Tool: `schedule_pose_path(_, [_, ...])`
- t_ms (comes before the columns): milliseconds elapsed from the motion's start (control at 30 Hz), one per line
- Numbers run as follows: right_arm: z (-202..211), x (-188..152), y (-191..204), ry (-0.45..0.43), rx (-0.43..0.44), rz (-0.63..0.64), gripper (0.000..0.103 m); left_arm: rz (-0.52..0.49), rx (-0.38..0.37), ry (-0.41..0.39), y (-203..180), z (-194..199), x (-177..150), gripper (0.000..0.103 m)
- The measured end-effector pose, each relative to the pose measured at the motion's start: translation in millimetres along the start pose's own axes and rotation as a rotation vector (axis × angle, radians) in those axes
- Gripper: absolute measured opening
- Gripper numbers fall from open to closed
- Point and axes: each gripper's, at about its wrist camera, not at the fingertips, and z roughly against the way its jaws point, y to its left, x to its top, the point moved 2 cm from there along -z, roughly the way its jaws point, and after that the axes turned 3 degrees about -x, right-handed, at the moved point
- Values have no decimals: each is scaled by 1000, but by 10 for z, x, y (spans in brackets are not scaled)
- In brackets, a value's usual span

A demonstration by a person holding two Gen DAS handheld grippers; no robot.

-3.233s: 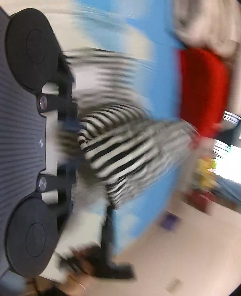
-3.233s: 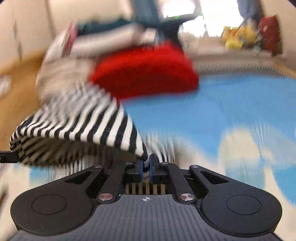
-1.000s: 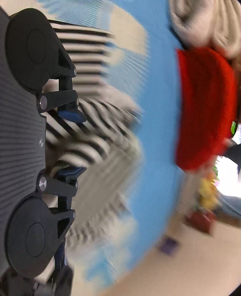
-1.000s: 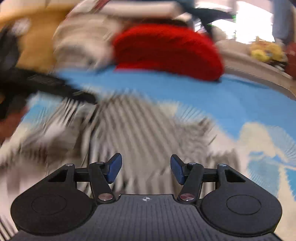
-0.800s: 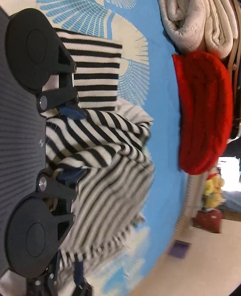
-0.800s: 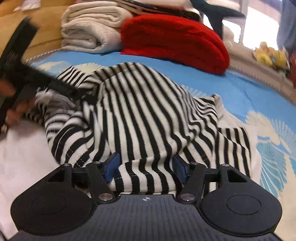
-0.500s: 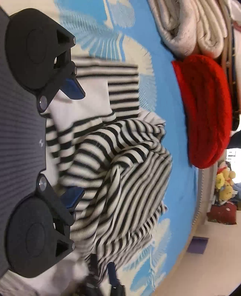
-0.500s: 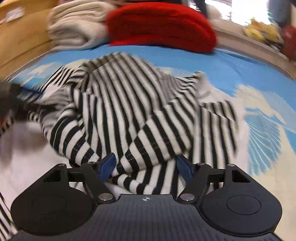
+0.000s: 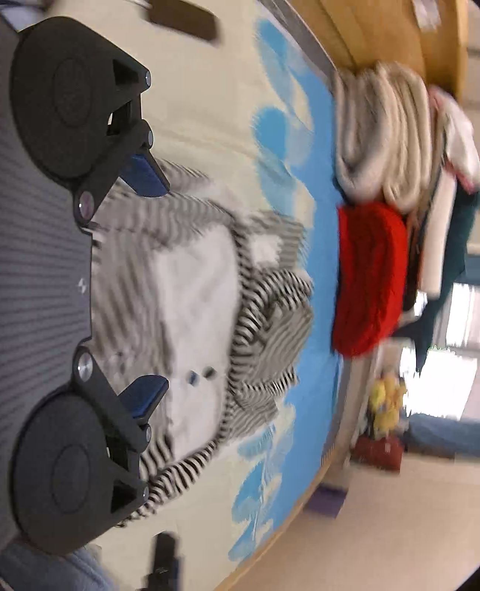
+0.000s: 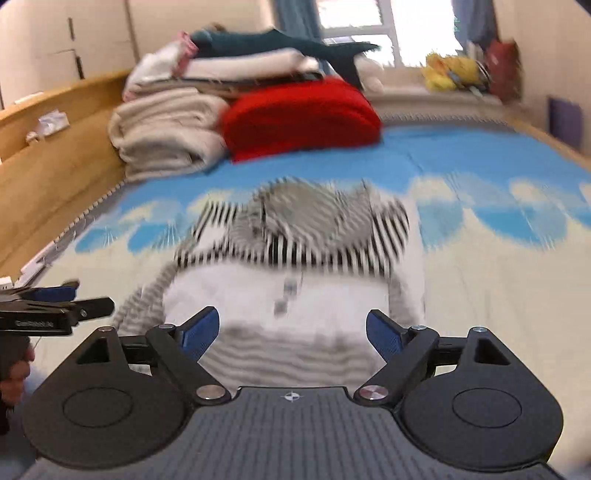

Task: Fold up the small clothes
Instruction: 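Open both tools and pull back from the folded hoodie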

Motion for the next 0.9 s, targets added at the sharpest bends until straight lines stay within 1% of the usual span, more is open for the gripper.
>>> schedule_pose_path(33, [83,-117,20,15,-7,-14,87,19,16,6,10,116,-80,103])
schedule_pose_path(100, [252,-319,58,38,-5,-1,87,32,27,23,10,322,-202,103])
schedule_pose_path(133, [401,-414,103,32,-15,16,87,29,38,23,22,431,-231,103])
schedule_pose_path(267, [753,-626,195,-19,-44,66,87,28,103,-23,35,791,-308,103])
schedule_pose_path(367, [959,-755,254,-34,-32,75,87,33,92,-37,8,990,-346,103])
schedule_pose_path(500, [1132,-811,283,-54,-27,77,87,13,90,-58,-40,1183,-420,103])
schedule_pose_path(600, [1173,-823,285,-58,-27,63,87,10,89,-61,-16,1217,-439,103])
schedule_pose_path(700, [1156,-810,249,-55,-37,37,87,12,124,-62,59,1146,-402,103])
schedule_pose_path(800, [1040,-742,169,-47,-56,10,88,13,158,-57,181,962,-307,103])
schedule_pose_path(900, [750,-648,48,-18,-93,-34,88,46,174,-31,352,660,-183,103])
